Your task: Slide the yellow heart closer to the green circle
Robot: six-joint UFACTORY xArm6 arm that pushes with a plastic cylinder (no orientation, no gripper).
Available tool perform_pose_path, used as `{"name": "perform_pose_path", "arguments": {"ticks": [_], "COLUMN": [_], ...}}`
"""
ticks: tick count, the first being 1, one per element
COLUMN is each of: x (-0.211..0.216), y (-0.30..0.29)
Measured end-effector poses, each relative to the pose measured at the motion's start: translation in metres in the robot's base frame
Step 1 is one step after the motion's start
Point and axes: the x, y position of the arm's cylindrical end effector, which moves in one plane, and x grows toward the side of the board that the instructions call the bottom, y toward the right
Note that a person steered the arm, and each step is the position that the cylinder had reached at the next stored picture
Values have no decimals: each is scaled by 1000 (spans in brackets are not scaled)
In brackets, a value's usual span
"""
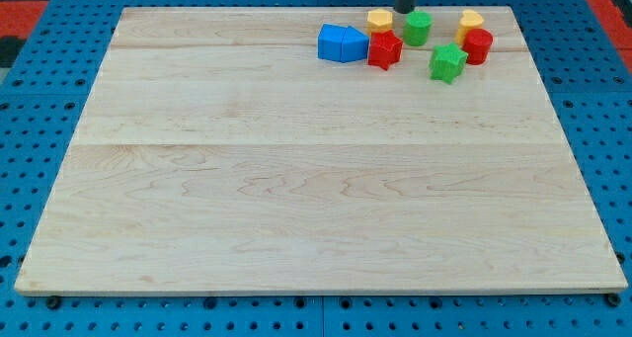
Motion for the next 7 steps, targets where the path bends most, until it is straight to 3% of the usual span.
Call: {"name": "perform_pose_path", "arguments": {"ticks": [2,3,7], "x": [0,28,41], "y": [87,114,98]}}
